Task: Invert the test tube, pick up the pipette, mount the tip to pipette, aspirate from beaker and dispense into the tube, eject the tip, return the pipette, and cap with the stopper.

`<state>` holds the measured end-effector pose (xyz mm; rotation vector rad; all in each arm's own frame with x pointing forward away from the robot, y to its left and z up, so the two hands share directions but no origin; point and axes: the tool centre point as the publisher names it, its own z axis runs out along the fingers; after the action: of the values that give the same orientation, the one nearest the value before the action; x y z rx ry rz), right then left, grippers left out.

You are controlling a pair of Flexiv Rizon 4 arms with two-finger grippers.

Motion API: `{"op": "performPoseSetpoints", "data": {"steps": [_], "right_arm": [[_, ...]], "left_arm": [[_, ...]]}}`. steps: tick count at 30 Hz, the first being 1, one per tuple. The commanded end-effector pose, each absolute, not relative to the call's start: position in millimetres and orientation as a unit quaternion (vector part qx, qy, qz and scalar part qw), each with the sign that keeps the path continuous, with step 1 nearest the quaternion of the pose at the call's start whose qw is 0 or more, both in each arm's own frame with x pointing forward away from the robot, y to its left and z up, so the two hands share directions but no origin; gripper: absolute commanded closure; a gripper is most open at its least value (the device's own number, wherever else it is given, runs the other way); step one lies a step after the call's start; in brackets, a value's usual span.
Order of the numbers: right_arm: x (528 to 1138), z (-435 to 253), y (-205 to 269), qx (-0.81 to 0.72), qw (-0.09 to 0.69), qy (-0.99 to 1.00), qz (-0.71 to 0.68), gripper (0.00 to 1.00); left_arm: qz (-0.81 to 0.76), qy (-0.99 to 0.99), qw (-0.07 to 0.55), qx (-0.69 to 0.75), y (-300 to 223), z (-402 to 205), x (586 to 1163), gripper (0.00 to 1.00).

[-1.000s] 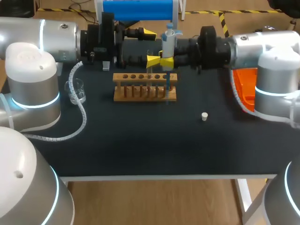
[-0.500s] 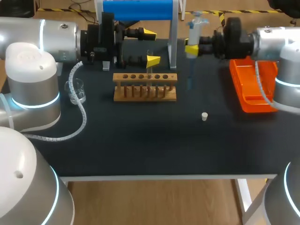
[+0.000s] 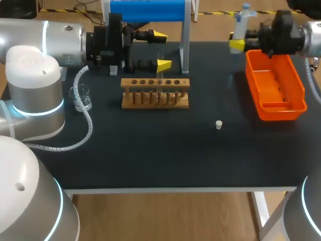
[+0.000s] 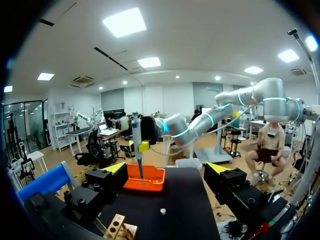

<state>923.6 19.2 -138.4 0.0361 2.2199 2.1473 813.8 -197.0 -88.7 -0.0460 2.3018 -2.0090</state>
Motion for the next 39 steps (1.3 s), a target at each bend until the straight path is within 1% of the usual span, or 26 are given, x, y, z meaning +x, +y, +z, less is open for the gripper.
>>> {"op": "performPoseSetpoints", "data": {"steps": [1, 8, 16, 28, 39], "right_arm": [[922.9, -133.5, -18.0, 0.015, 0.029, 0.719, 0.694, 1.0], [926.5, -130.7, -63.3, 0.032, 0.033, 0.706, 0.707, 1.0], [922.7, -133.1, -96.3, 0.025, 0.027, 0.701, 0.712, 1.0], [923.0, -143.6, -128.6, 0.01, 0.009, 0.709, 0.705, 1.0], [927.6, -153.7, -141.7, 0.002, -0.007, 0.711, 0.703, 1.0]], "left_arm": [[-0.657, 0.753, 0.043, -0.014, -196.8, -89.1, 814.3, 0.0], [-0.657, 0.753, 0.043, -0.014, -196.8, -89.1, 814.3, 0.0], [-0.657, 0.753, 0.043, -0.014, -196.8, -89.1, 814.3, 0.0], [-0.657, 0.753, 0.043, -0.014, -196.8, -89.1, 814.3, 0.0], [-0.657, 0.753, 0.043, -0.014, -196.8, -89.1, 814.3, 0.0]]}}
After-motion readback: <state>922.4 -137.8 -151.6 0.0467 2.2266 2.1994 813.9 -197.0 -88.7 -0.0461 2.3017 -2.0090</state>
